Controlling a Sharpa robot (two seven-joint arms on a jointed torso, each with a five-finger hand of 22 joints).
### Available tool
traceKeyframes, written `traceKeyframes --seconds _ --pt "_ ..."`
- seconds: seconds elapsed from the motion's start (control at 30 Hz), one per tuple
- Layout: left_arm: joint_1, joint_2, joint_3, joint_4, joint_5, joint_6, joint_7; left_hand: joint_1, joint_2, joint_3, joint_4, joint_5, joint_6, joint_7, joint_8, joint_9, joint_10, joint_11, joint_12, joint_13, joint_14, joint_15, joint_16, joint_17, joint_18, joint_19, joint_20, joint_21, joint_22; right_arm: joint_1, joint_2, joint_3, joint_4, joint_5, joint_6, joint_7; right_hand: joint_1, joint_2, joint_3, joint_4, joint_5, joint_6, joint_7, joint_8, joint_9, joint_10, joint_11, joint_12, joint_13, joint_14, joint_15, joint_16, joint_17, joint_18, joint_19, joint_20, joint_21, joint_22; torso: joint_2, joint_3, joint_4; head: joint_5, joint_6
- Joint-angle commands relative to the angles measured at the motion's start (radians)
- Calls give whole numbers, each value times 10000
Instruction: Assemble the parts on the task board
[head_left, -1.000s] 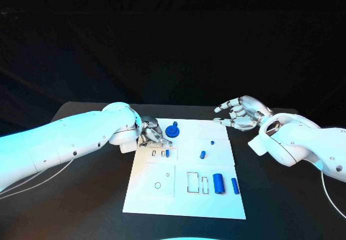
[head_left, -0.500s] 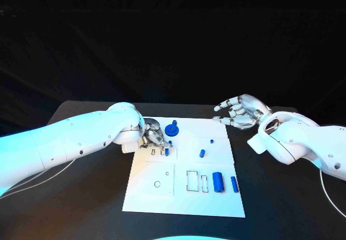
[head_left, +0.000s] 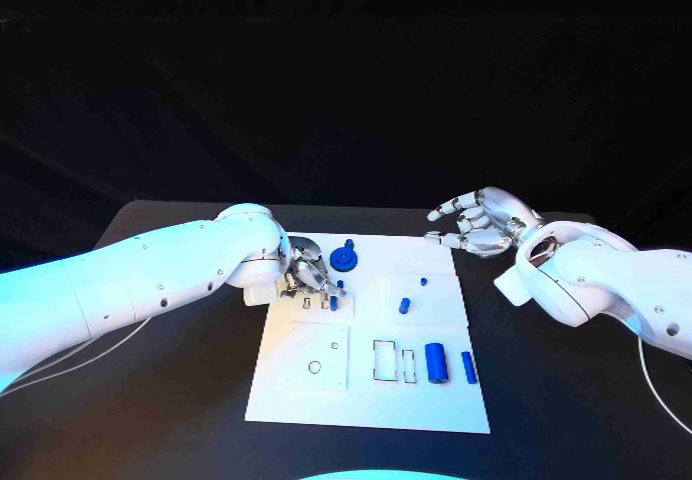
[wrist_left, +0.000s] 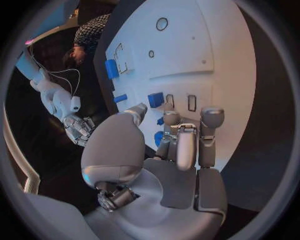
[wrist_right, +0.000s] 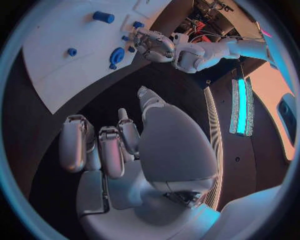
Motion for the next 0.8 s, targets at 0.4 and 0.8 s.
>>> traceKeyframes --seconds 0.4,0.8 --pt "12 63 -9 4 195 406 7 208 215 98 -25 -5 -27 -18 -48 107 13 -16 67 103 515 -6 12 1333 -75 1 34 113 83 -3 38 1 -25 -13 187 -30 -28 99 20 59 -6 84 -31 44 17 -13 -55 -22 -13 771 -14 -54 1434 150 -61 0 -68 498 5 2 -2 -12 2" --pt "12 126 -16 -53 310 538 34 722 452 529 -46 -6 31 -74 -87 222 129 -66 160 259 581 -43 83 1473 -97 20 25 266 280 -7 71 -1 -50 -16 224 -59 -34 108 22 57 -6 99 -36 52 20 -11 -58 -21 -12 770 -17 -57 1430 150 -62 -3 -71 497 11 4 -11 -40 -21"
